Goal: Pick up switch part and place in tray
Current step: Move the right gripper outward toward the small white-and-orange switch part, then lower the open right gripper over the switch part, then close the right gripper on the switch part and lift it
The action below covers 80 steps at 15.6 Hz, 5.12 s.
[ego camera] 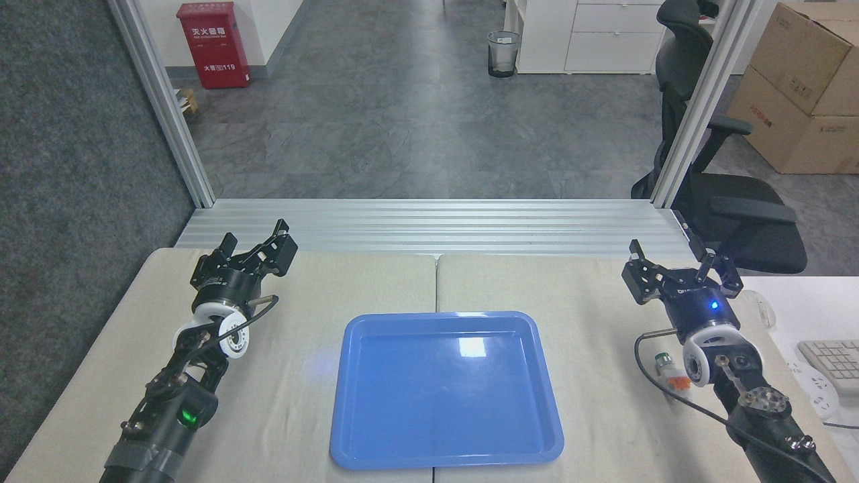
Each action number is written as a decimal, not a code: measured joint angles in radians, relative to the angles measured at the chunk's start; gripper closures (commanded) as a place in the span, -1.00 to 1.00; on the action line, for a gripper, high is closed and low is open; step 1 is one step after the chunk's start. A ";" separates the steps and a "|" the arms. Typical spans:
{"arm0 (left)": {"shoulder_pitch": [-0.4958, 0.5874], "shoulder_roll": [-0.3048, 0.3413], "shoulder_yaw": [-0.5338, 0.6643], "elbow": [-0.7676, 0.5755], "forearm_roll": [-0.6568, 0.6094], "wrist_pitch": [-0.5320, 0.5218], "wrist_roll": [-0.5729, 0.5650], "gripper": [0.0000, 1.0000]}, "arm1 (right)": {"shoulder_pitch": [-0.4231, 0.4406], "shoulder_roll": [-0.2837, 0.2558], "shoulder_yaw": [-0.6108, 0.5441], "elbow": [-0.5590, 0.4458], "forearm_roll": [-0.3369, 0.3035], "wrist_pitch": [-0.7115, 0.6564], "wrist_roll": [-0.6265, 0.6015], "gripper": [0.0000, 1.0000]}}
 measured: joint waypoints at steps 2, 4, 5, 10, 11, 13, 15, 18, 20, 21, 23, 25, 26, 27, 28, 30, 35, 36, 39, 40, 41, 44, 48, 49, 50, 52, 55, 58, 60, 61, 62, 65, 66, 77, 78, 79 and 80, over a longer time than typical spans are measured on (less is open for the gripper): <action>0.000 0.000 0.000 0.000 0.000 0.000 0.000 -1.00 | 0.018 -0.001 -0.012 -0.008 -0.006 -0.005 -0.001 -0.99; 0.000 0.000 0.000 0.000 0.000 0.000 0.000 -1.00 | 0.038 -0.005 -0.031 -0.014 -0.009 -0.037 -0.006 -0.99; 0.000 0.000 0.000 0.000 0.000 0.000 0.000 -1.00 | 0.044 -0.006 -0.040 -0.016 -0.010 -0.048 -0.009 -0.99; 0.000 0.000 0.000 0.000 0.000 0.000 0.000 -1.00 | 0.053 -0.017 -0.073 -0.025 -0.013 -0.039 -0.007 -0.99; 0.000 0.000 0.000 0.000 0.000 0.000 0.000 -1.00 | 0.050 -0.021 -0.078 -0.025 -0.012 -0.031 -0.006 -0.99; 0.000 0.000 0.000 0.000 0.000 0.000 0.000 -1.00 | 0.032 -0.027 -0.085 -0.023 -0.012 -0.016 0.005 -0.99; 0.000 0.000 0.000 0.000 0.000 0.000 0.000 -1.00 | 0.017 -0.037 -0.091 -0.020 -0.012 -0.010 0.028 -0.99; 0.000 0.000 0.000 0.000 0.000 0.000 0.000 -1.00 | 0.005 -0.051 -0.097 -0.018 -0.013 -0.010 0.043 -0.99; 0.000 0.000 0.000 0.000 0.000 0.000 0.000 -1.00 | 0.003 -0.062 -0.101 -0.016 -0.015 -0.013 0.045 -0.99; 0.000 0.000 0.000 0.000 0.000 0.000 0.000 -1.00 | 0.003 -0.068 -0.102 -0.016 -0.015 -0.015 0.046 -0.99; 0.000 0.000 0.000 0.000 0.000 0.000 0.000 -1.00 | 0.004 -0.079 -0.105 -0.014 -0.017 -0.015 0.046 -0.99; 0.000 0.000 0.000 0.000 0.000 0.000 0.000 -1.00 | 0.005 -0.090 -0.108 -0.014 -0.017 -0.015 0.047 -0.99; 0.000 0.000 0.000 0.000 0.000 0.000 0.000 -1.00 | 0.007 -0.095 -0.109 -0.014 -0.017 -0.013 0.047 -0.99; 0.000 0.000 0.000 0.000 0.000 0.000 0.000 -1.00 | 0.009 -0.100 -0.110 -0.014 -0.017 -0.010 0.047 -0.99; 0.000 0.000 0.000 0.000 0.000 0.000 0.000 -1.00 | 0.010 -0.104 -0.110 -0.014 -0.016 -0.008 0.043 -0.99; 0.000 0.000 0.000 0.000 0.000 0.000 0.000 -1.00 | 0.013 -0.111 -0.111 -0.014 -0.013 -0.007 0.028 -0.99; 0.000 0.000 0.000 0.000 0.000 0.000 0.000 -1.00 | 0.022 -0.127 -0.109 -0.018 -0.005 -0.007 0.016 -0.99; 0.000 0.000 0.000 0.000 0.000 0.000 0.000 -1.00 | 0.023 -0.130 -0.108 -0.020 -0.005 -0.009 0.016 -0.99; 0.000 0.000 0.000 0.000 0.000 0.000 0.000 -1.00 | 0.024 -0.140 -0.110 -0.024 -0.005 -0.011 0.016 -0.99; 0.000 0.000 0.000 0.000 0.000 0.000 0.000 -1.00 | 0.025 -0.144 -0.110 -0.025 -0.006 -0.011 0.016 -0.99; 0.000 0.000 0.000 0.000 0.000 0.000 0.000 -1.00 | 0.025 -0.148 -0.111 -0.026 -0.007 -0.012 0.016 -0.99; 0.000 0.000 0.000 0.000 0.000 0.000 0.000 -1.00 | 0.026 -0.162 -0.113 -0.028 -0.010 -0.011 0.016 -0.99; 0.000 0.000 0.000 0.000 0.000 0.000 0.000 -1.00 | 0.026 -0.178 -0.114 -0.031 -0.011 -0.006 0.016 -0.99; 0.000 0.000 0.000 0.000 0.000 0.000 0.000 -1.00 | 0.026 -0.181 -0.115 -0.031 -0.011 -0.002 0.016 -0.99; 0.000 0.000 0.000 0.000 0.000 0.000 0.000 -1.00 | 0.026 -0.185 -0.116 -0.032 -0.012 0.003 0.016 -0.99; 0.000 0.000 0.000 0.000 0.000 0.000 0.000 -1.00 | 0.026 -0.192 -0.118 -0.036 -0.012 0.008 0.017 -0.99; 0.000 0.000 0.000 0.000 0.000 0.000 0.000 -1.00 | 0.026 -0.201 -0.119 -0.045 -0.013 0.012 0.019 -0.99; 0.000 0.000 0.000 0.000 0.000 0.000 0.000 -1.00 | 0.041 -0.212 -0.120 -0.059 -0.013 0.013 0.020 -0.99; 0.000 0.000 0.000 0.000 0.000 0.000 0.000 -1.00 | 0.078 -0.217 -0.120 -0.072 -0.015 0.013 0.021 -0.99; 0.000 0.000 0.000 0.000 0.000 0.000 0.000 -1.00 | 0.107 -0.216 -0.121 -0.079 -0.016 0.010 0.021 -0.99; 0.000 0.000 0.000 0.000 0.000 0.000 0.000 -1.00 | 0.143 -0.211 -0.121 -0.086 -0.017 0.003 0.021 -0.99; 0.000 0.000 0.000 0.000 0.000 0.000 0.000 -1.00 | 0.242 -0.178 -0.121 -0.103 -0.018 -0.016 0.016 -0.99; 0.000 0.000 0.000 0.000 0.000 0.000 0.000 -1.00 | 0.269 -0.164 -0.122 -0.107 -0.018 -0.019 0.012 -0.99; 0.000 0.000 0.000 0.000 0.000 0.000 0.000 -1.00 | 0.420 -0.019 -0.122 -0.088 -0.040 -0.022 -0.002 -0.98; 0.000 0.000 0.000 0.000 0.000 0.000 0.000 -1.00 | 0.423 -0.011 -0.122 -0.085 -0.048 -0.022 -0.002 -0.98; 0.000 0.000 0.000 0.000 0.000 0.000 0.000 -1.00 | 0.425 -0.003 -0.122 -0.082 -0.056 -0.023 -0.002 -0.96; 0.000 0.000 0.000 0.000 0.000 0.000 0.000 -1.00 | 0.425 0.004 -0.122 -0.080 -0.062 -0.023 -0.002 -0.95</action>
